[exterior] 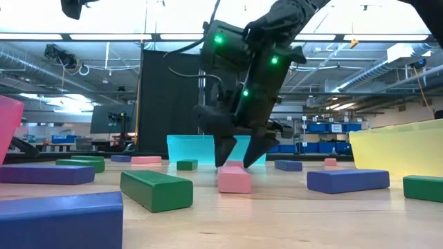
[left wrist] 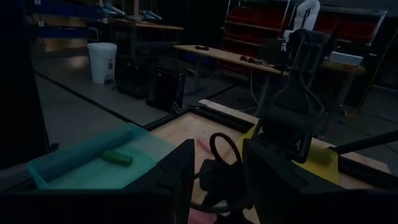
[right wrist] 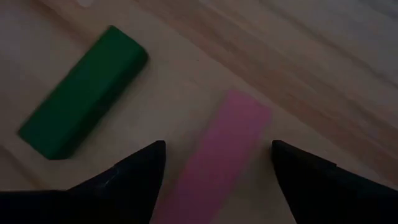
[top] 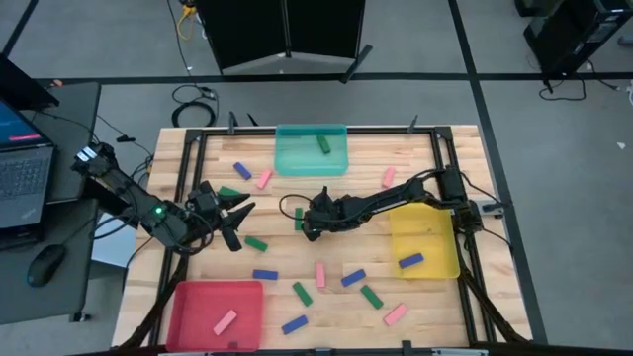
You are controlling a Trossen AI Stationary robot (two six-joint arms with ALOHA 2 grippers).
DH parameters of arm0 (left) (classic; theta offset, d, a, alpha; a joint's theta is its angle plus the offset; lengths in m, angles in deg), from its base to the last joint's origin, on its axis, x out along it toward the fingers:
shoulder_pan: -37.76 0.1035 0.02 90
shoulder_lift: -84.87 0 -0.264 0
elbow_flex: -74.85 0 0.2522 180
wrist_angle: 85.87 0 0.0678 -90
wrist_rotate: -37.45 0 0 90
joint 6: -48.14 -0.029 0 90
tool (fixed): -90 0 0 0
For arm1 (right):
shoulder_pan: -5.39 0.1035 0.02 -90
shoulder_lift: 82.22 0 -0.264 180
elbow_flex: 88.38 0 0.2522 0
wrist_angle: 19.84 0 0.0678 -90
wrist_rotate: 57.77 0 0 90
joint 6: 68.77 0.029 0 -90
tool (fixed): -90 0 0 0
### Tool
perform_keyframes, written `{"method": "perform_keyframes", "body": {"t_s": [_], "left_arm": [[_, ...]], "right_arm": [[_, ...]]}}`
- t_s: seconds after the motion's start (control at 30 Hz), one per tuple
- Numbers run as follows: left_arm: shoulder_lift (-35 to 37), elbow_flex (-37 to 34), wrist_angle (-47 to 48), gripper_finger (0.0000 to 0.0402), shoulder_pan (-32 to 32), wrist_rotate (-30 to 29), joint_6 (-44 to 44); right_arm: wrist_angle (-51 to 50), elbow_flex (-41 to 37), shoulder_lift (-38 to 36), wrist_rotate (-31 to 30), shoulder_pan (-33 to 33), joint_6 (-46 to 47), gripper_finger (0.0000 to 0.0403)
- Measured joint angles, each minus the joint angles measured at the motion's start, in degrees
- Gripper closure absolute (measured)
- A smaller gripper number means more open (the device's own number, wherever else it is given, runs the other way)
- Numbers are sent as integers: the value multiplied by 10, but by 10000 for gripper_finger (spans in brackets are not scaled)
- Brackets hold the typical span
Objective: Sort blocks
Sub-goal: Put the pink block into the red bin
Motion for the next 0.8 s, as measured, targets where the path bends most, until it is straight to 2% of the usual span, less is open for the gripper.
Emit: {"method": "perform_keyframes", "body": {"t_s": [0.17,0.37,0.63,0.73,0.8], "left_arm": [[0,0,1,259,0,0,0],[0,0,1,259,0,0,0],[0,0,2,259,0,0,1],[0,0,2,259,0,0,11],[0,0,2,259,1,0,28]], "right_arm": [[11,1,9,3,1,1,159],[16,1,8,7,5,3,285],[2,-4,-17,-11,15,-15,287],[27,-4,-46,-39,28,-41,287],[85,-2,-59,-50,40,-81,287]]}}
